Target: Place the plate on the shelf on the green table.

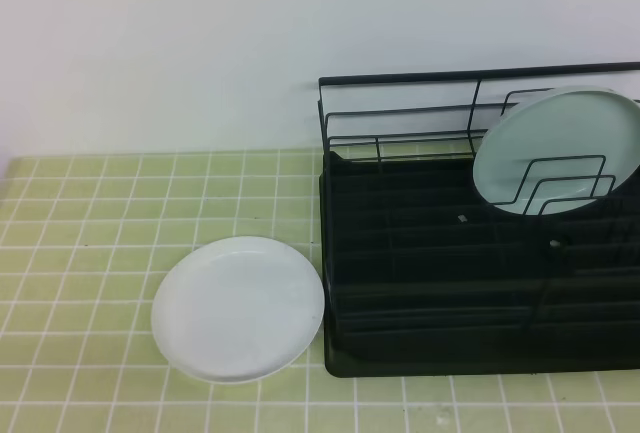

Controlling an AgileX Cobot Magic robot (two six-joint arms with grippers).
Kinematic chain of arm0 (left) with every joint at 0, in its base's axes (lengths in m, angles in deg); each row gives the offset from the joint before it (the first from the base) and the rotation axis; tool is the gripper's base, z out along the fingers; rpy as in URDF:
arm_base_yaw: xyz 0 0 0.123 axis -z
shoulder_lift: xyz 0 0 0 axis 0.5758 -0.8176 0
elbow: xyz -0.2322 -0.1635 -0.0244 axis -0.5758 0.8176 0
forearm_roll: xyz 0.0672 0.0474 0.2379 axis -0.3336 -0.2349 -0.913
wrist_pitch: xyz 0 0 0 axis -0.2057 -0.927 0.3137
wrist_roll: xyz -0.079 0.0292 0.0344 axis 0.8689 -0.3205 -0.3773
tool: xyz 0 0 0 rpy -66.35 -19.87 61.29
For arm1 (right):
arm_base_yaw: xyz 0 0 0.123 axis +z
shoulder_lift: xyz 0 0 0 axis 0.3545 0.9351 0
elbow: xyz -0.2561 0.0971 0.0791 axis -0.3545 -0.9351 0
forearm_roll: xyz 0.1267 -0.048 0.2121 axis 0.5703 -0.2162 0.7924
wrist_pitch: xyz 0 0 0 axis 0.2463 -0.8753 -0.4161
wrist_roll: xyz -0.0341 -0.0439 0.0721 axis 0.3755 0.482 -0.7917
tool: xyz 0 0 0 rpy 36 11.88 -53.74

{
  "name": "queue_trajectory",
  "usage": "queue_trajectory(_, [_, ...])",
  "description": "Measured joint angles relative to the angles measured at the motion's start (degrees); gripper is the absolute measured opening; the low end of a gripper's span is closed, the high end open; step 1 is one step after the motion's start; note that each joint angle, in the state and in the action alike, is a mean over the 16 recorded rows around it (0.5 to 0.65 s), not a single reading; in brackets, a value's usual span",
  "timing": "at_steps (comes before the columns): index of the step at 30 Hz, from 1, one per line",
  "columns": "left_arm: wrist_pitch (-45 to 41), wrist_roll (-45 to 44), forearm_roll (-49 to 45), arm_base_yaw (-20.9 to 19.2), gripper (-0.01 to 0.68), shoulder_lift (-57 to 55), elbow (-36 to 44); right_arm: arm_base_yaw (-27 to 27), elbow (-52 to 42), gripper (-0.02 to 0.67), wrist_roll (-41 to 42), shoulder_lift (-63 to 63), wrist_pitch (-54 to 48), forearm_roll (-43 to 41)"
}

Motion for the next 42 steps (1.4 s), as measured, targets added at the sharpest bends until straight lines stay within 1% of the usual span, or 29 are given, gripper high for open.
queue_trajectory(6, [12.8,0.1,0.0,0.0,-0.002,0.0,0.0,0.0,0.0,-0.003,0.0,0.0,12.4,-0.1])
queue_trajectory(9, [16.7,0.8,-0.1,0.0,-0.002,0.0,0.0,0.0,0.0,-0.003,0.0,0.0,16.2,-0.1])
queue_trajectory(12, [18.0,2.8,-0.9,0.0,-0.002,0.0,-0.6,0.0,0.0,-0.003,0.1,0.0,18.5,-0.1])
queue_trajectory(16, [14.2,5.8,-3.6,0.0,-0.002,0.0,-3.3,0.0,0.0,-0.003,0.1,0.0,19.9,0.0])
queue_trajectory(22, [1.4,10.2,-11.0,0.0,-0.002,0.0,-9.5,0.0,0.2,-0.003,0.0,0.0,19.4,-0.1])
queue_trajectory(26, [-9.3,11.9,-16.0,0.0,-0.002,0.0,-13.5,0.0,1.5,-0.003,-0.8,0.1,14.7,-0.9])
queue_trajectory(30, [-18.3,12.2,-19.6,0.0,-0.002,0.0,-15.7,0.0,4.8,-0.003,-1.7,0.1,6.0,-1.8])
queue_trajectory(36, [-25.6,13.6,-20.8,0.0,-0.002,-0.2,-16.1,0.0,11.7,-0.003,-0.7,0.2,-11.2,-3.2])
queue_trajectory(42, [-34.0,18.3,-19.8,0.0,-0.002,-3.3,-18.5,0.0,17.1,-0.003,3.2,0.3,-27.1,-2.8])
